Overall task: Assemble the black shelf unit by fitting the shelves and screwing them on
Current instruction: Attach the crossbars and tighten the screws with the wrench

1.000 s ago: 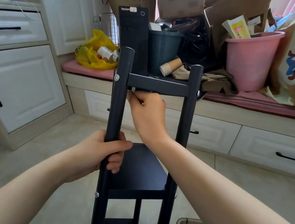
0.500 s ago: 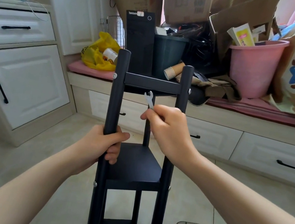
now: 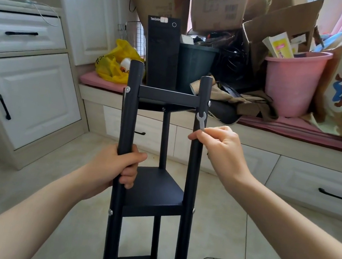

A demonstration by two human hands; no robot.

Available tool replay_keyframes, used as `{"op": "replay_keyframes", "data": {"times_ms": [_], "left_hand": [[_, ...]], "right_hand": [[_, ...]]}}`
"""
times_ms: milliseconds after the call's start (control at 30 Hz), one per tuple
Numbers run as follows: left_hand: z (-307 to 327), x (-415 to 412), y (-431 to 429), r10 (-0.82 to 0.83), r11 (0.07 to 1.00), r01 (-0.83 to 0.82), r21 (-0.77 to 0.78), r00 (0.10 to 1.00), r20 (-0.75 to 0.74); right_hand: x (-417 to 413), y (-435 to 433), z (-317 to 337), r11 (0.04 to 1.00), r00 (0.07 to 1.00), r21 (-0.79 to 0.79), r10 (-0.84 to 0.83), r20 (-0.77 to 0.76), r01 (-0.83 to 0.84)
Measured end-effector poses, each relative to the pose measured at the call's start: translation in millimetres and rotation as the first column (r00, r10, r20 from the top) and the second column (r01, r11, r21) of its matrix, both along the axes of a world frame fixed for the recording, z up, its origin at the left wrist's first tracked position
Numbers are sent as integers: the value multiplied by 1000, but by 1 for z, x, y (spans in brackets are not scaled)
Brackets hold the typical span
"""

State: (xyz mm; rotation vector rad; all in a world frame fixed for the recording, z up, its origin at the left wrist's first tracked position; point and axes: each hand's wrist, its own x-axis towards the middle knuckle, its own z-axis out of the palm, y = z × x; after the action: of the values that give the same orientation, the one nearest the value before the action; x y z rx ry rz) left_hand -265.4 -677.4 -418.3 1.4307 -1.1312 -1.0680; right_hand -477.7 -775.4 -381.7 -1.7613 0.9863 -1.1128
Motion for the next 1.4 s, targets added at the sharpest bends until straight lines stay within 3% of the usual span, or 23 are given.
{"op": "replay_keyframes", "data": {"times_ms": [167, 367, 567, 800, 1400], "left_hand": [[2, -4, 1, -30, 1000, 30, -5, 1000, 0], [3, -6, 2, -37, 999, 37, 14, 999, 21], [-1, -6, -3, 187, 982, -185, -47, 980, 60], [-10, -2, -8, 417, 902, -418, -111, 908, -31], [-14, 4, -15, 336, 932, -351, -87, 930, -147]], "right_hand": [[2, -4, 2, 1000, 998, 0, -14, 62, 14], [3, -4, 3, 977, 974, 120, 152, 170, -174], [2, 0, 6, 969, 960, 142, 166, 224, -200], [9, 9, 5, 959, 948, 144, 207, 241, -245], [9, 30, 16, 952, 929, 18, 295, 222, -307]]}}
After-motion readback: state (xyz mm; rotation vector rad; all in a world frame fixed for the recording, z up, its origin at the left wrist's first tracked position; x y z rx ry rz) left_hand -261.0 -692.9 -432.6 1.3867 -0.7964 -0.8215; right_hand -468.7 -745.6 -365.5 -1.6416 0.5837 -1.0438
